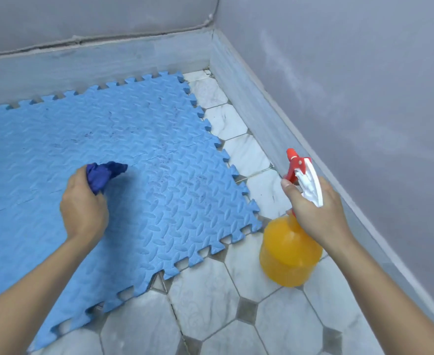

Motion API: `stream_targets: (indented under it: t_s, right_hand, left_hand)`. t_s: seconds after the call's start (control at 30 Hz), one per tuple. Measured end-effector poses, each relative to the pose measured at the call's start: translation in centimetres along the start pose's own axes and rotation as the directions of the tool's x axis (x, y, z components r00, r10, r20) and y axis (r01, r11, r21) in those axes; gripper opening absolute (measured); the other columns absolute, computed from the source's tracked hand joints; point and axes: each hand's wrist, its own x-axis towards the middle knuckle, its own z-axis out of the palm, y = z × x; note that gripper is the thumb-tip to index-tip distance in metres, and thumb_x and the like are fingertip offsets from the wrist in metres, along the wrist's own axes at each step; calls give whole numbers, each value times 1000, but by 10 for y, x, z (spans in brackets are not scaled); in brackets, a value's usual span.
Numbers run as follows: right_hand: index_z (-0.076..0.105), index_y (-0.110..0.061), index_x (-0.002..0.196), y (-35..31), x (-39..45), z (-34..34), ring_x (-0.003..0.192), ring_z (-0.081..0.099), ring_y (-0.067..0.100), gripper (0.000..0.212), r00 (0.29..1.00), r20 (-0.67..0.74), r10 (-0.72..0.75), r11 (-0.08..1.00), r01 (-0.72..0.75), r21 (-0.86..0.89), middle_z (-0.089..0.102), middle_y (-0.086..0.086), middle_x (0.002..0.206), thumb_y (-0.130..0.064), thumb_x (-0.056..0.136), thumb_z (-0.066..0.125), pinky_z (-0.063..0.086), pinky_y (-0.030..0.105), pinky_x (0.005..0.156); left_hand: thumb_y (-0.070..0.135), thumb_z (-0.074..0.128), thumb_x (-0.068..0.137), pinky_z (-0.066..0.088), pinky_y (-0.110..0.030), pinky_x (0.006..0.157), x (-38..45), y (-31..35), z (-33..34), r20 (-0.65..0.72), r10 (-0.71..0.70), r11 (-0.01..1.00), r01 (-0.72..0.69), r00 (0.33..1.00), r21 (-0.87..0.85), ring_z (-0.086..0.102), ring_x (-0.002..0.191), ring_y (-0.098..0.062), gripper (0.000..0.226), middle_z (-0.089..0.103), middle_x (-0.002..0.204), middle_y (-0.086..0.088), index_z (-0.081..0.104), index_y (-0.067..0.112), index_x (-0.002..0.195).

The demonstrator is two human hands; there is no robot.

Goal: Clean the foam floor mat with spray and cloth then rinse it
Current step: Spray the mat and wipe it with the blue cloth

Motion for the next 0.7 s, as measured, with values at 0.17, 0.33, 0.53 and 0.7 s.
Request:
stream_targets:
  t_s: [0.17, 0.33, 0.53, 0.7]
  right_hand:
    - [58, -13, 76, 42, -9, -52, 67, 58, 22, 32, 984, -170, 50, 999, -45, 30, 60, 11, 73, -41, 92, 61, 42, 35, 58]
    - [54, -26, 74, 88, -23, -66, 64, 52, 11, 26, 944, -280, 175, 959, -99, 266, 53, -6, 70, -45, 89, 64, 39, 27, 63]
    - [63, -27, 93, 96, -35, -59, 80, 62, 4, 13, 942, -309, 132, 931, -11, 365, 65, -6, 86, -37, 88, 69, 44, 17, 72]
    - [51, -47, 107, 103, -42, -58, 106, 57, 0, 47, 963, -263, 64, 949, 22, 313, 61, -17, 108, -43, 72, 83, 45, 11, 84]
  left_hand:
    - [0, 48, 87, 40, -41, 80, -22, 79, 46, 197, 228, 972, -211, 954, -102, 54, 101, -38, 36, 56, 116, -16, 53, 10, 121]
    - [-4, 47, 83, 43, -38, 77, -83, 140, 97, 354, 493, 870, -441, 795, -222, 54, 104, -30, 42, 56, 119, -6, 54, 13, 121]
    - [-9, 47, 78, 46, -46, 71, -120, 182, 128, 400, 575, 818, -515, 713, -258, 55, 95, -34, 49, 55, 118, -11, 52, 10, 123]
    - [-15, 46, 74, 44, -45, 58, -112, 170, 137, 393, 596, 793, -589, 700, -153, 54, 87, -40, 53, 53, 117, -15, 52, 7, 122]
